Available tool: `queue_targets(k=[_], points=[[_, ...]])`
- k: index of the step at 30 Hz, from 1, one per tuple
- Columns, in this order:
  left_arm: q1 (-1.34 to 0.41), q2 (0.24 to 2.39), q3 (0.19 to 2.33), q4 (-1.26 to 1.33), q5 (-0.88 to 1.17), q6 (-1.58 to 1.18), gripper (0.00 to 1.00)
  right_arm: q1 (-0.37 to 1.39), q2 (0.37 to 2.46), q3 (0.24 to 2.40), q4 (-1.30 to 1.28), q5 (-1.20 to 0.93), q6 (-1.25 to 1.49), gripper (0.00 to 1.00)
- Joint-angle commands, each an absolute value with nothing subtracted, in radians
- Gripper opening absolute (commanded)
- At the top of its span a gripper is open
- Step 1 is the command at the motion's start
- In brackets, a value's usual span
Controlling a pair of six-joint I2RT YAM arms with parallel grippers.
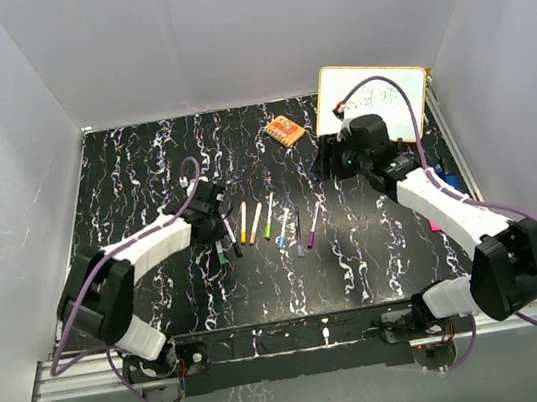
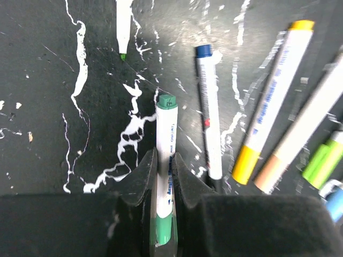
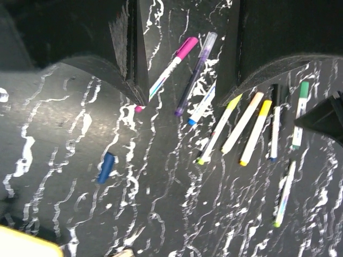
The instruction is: Open the pen caps
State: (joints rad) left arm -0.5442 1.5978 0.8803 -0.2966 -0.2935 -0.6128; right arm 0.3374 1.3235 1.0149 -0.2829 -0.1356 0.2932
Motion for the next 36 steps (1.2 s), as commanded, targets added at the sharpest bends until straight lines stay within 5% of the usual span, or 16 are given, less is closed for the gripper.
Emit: queue_targets(k=[1, 7, 12, 20, 36], points=[[-0.549, 1.364, 0.879, -0.254, -0.272, -0.621, 0.0, 0.337, 1.28, 0.956, -0.156, -0.296, 0.312, 0.5], [-0.549, 1.138, 0.804, 0.005, -0.192, -0.612, 0.0, 0.337, 1.251, 0.82, 0.08, -0.528, 0.413, 0.49], [-0.548, 1.164, 0.753, 0.248, -0.058, -0.635, 0.0, 0.365, 1.272, 0.747, 0.263, -0.68, 0.52, 0.49], [-0.551, 1.288, 0.702, 0.556, 0.103, -0.789, 0.0, 0.447, 1.295, 0.741, 0.311, -0.649, 0.549, 0.48], [-0.571, 1.361, 0.711, 0.732, 0.17, -0.907, 0.0, 0.536, 1.387, 0.756, 0.377, -0.601, 0.576, 0.46]])
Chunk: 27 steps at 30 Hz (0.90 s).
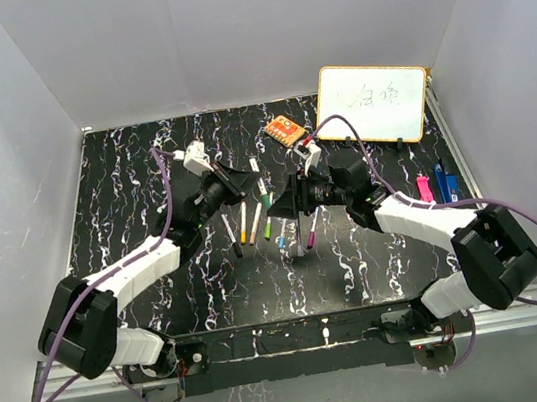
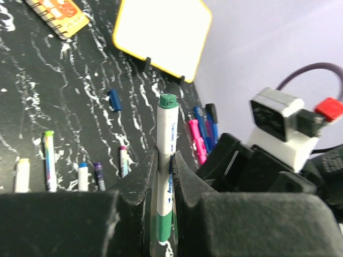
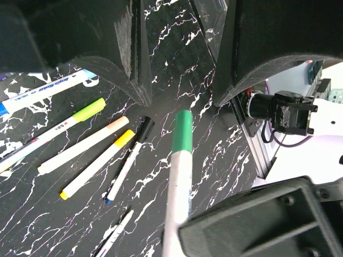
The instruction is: Open the pen caps
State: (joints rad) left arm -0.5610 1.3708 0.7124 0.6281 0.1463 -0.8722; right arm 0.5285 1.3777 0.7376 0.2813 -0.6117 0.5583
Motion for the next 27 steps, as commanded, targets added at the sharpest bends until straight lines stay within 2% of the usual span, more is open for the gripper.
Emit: queue_targets(k=[1, 17, 27], points=[[-0.572, 1.361, 0.71, 0.734, 0.17, -0.909, 0.0, 0.537, 1.391, 0.755, 0.382, -0.601, 0.58, 0.46], [-0.591, 1.354, 0.676, 0.777, 0.156, -0.933, 0.0, 0.54, 1.404, 0.753, 0.46, -0.576, 0.632, 0.31], [-0.592, 1.346, 0.667, 0.788, 0.152, -0.935, 0.0, 0.54, 1.429, 0.756, 0.478, -0.58, 0.639, 0.13]])
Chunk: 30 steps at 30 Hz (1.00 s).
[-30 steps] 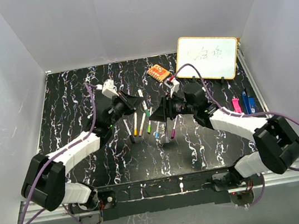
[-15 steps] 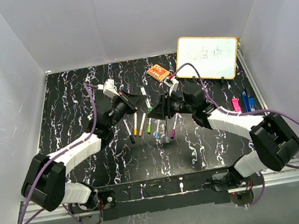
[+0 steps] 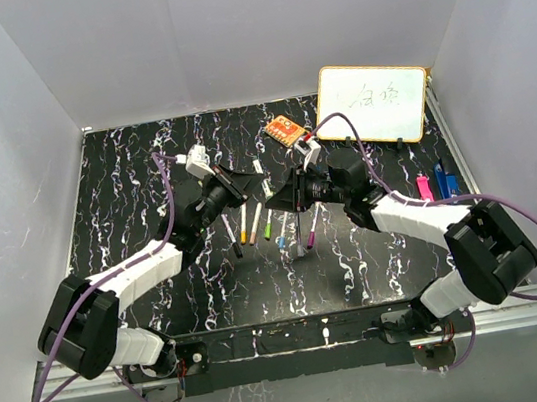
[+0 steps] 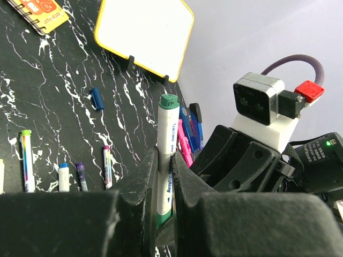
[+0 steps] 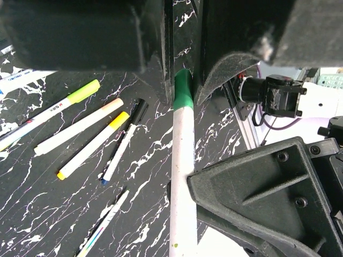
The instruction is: Open the pen caps
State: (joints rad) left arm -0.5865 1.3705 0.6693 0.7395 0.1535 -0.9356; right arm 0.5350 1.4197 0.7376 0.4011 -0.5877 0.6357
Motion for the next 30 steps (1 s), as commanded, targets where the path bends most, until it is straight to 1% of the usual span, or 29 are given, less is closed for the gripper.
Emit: queue_targets(k=[1, 5, 8, 9, 10, 11, 12, 14, 16, 22, 30], points=[[-0.593, 1.347, 0.665, 0.79, 0.152, -0.937, 0.0, 0.54, 1.429, 0.758, 0.478, -0.58, 0.641, 0.1], [-0.593, 1.345, 0.658, 0.802, 0.149, -0.941, 0.0, 0.54, 1.431, 0.755, 0.486, -0.58, 0.645, 0.0], [-0.592, 1.342, 0.658, 0.804, 0.151, -0.937, 0.0, 0.54, 1.428, 0.752, 0.488, -0.578, 0.645, 0.0], [-0.593, 1.341, 0.658, 0.802, 0.155, -0.934, 0.07, 0.539, 1.426, 0.752, 0.489, -0.578, 0.644, 0.0], [-0.593, 1.339, 0.66, 0.799, 0.158, -0.93, 0.19, 0.54, 1.424, 0.751, 0.488, -0.581, 0.644, 0.0], [-0.592, 1.336, 0.662, 0.793, 0.158, -0.925, 0.32, 0.54, 1.421, 0.749, 0.487, -0.581, 0.642, 0.0], [-0.592, 1.333, 0.661, 0.79, 0.158, -0.922, 0.38, 0.54, 1.418, 0.749, 0.485, -0.582, 0.639, 0.0], [-0.592, 1.327, 0.658, 0.793, 0.158, -0.919, 0.44, 0.54, 1.412, 0.749, 0.476, -0.581, 0.632, 0.0], [-0.592, 1.325, 0.659, 0.793, 0.166, -0.918, 0.46, 0.54, 1.407, 0.75, 0.469, -0.584, 0.629, 0.0], [-0.592, 1.336, 0.663, 0.795, 0.164, -0.913, 0.46, 0.54, 1.396, 0.74, 0.455, -0.597, 0.623, 0.0], [-0.592, 1.394, 0.696, 0.816, 0.196, -0.916, 0.44, 0.54, 1.386, 0.727, 0.451, -0.612, 0.627, 0.0]])
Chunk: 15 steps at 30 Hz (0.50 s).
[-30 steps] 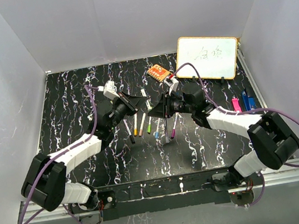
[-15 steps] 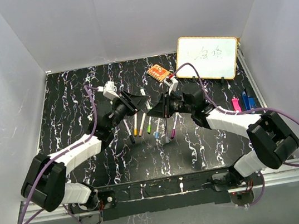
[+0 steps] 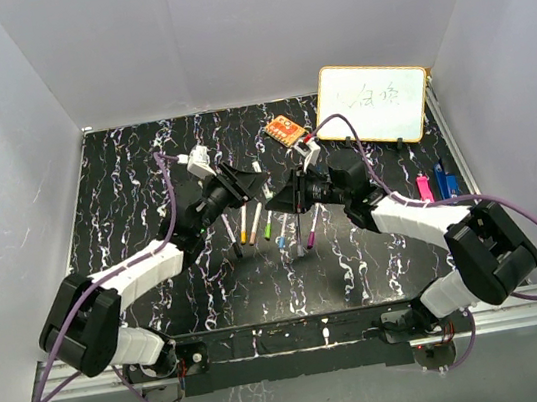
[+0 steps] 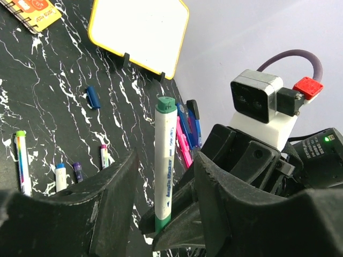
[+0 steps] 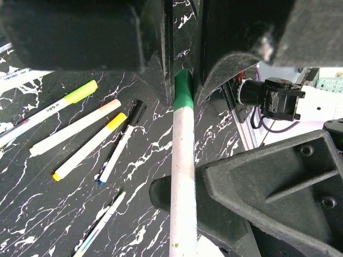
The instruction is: Open the pen caps
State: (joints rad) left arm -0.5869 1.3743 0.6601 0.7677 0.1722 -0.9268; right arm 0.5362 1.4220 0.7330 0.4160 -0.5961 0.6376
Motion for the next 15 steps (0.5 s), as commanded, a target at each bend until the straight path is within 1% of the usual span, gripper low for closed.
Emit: queue_targets(k=[1, 8, 15], points=[[-0.593, 1.398, 0.7, 0.816, 0.197, -0.915, 0.43, 0.54, 1.387, 0.727, 0.452, -0.617, 0.627, 0.0], [-0.592, 1.413, 0.708, 0.831, 0.201, -0.914, 0.34, 0.54, 1.399, 0.727, 0.456, -0.63, 0.627, 0.0], [-0.592, 1.407, 0.711, 0.833, 0.196, -0.91, 0.35, 0.54, 1.405, 0.723, 0.457, -0.639, 0.627, 0.0]])
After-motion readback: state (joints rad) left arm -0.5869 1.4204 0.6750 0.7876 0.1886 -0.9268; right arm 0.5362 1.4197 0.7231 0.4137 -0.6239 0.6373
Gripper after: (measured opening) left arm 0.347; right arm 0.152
